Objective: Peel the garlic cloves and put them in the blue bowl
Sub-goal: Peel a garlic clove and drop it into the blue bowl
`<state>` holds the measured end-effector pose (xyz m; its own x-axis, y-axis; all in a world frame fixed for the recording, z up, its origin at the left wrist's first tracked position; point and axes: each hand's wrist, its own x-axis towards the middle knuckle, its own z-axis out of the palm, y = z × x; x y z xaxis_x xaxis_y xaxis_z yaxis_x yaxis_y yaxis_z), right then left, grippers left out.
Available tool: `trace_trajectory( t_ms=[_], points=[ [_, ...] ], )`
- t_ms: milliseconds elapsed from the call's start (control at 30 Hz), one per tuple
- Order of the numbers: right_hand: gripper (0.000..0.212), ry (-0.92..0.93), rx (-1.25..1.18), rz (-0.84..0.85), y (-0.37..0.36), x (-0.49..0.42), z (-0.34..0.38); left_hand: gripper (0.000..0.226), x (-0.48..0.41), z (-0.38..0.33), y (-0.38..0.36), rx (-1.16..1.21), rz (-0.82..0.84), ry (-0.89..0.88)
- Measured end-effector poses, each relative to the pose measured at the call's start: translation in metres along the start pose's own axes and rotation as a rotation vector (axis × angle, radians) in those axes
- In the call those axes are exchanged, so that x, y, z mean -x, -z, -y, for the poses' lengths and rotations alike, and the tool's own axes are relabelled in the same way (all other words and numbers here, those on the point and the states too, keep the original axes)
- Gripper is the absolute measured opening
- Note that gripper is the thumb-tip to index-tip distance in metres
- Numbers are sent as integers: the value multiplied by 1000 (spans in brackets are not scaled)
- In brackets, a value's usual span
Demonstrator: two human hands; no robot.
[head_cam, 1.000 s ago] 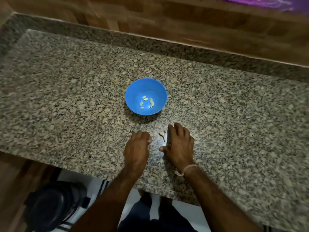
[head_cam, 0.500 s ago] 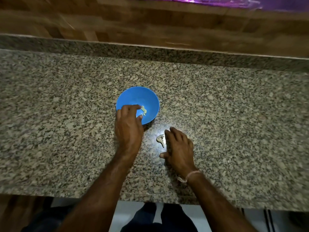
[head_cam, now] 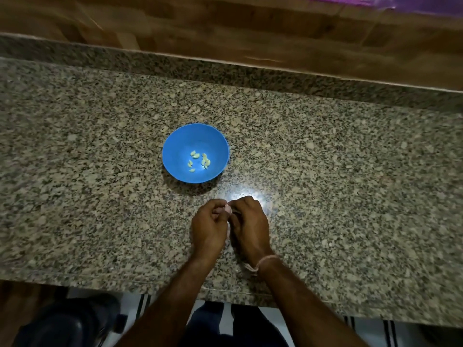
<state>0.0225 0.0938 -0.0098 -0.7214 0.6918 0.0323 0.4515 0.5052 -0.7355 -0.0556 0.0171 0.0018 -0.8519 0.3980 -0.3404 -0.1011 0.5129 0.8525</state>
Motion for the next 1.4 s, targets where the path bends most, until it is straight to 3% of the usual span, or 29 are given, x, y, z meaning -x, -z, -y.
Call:
trace_trajectory(
  t_ms=[100,233,467,633,800,900,1000,1200,1400],
  points=[
    [12,-50,-203,-9,9,3,0,3,4,-5,-1,226,15,150],
    [23,-202,-553,42,30,8,7,3,14,-9,-2,438,45,218],
    [23,-305,-911,96,53,15,4,10,29,-25,-3,519,21,114],
    [19,-211,-840,46,62,13,0,11,40,-33,-6,611,45,140],
    [19,-59,-738,43,71,10,-5,16,43,-37,-7,756,145,321],
    [23,-132,-769,128,70,9,-11,17,44,-37,-8,770,111,320],
    [20,-320,-964,259,72,12,-13,16,45,-37,-10,682,38,235],
    [21,-473,-1082,214,78,15,-10,15,49,-36,-15,664,73,245],
    [24,-379,-929,219,78,16,-15,26,47,-33,-20,692,87,250]
  ],
)
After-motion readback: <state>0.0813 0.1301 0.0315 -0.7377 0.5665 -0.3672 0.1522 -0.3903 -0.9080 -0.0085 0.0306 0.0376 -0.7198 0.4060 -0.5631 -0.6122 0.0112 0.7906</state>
